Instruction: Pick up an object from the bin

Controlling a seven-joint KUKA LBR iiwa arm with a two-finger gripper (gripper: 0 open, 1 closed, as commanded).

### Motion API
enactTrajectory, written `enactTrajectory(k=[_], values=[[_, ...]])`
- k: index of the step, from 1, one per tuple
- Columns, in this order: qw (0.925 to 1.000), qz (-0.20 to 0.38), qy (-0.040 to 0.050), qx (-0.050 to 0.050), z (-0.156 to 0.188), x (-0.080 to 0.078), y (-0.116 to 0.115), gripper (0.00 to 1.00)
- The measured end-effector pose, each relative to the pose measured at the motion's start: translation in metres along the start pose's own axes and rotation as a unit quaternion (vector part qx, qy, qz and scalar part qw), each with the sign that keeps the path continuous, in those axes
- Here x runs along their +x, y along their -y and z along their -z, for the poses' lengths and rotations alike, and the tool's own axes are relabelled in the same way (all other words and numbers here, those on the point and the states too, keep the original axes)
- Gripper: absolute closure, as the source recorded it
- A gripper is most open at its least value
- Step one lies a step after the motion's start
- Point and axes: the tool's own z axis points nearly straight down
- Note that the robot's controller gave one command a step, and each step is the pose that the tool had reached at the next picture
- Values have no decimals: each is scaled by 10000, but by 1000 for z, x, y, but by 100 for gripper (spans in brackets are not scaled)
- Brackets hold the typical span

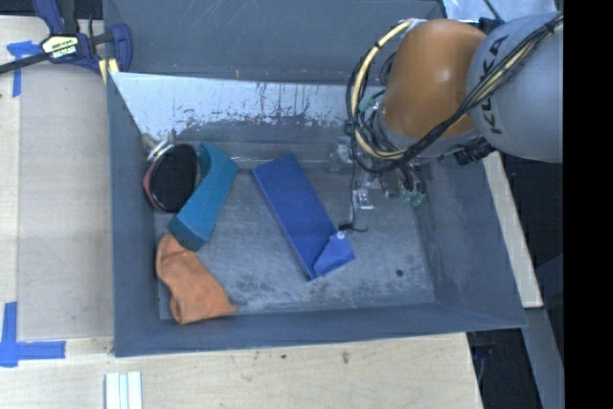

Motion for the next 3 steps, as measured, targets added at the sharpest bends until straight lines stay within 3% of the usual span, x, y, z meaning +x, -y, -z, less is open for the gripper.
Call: enactTrajectory(k=[1,2,3], values=[[10000,0,41,1,5,-2,0,0],[9992,396,57,5,-41,62,-6,0],[9798,1998,20,4,-20,77,-3,0]])
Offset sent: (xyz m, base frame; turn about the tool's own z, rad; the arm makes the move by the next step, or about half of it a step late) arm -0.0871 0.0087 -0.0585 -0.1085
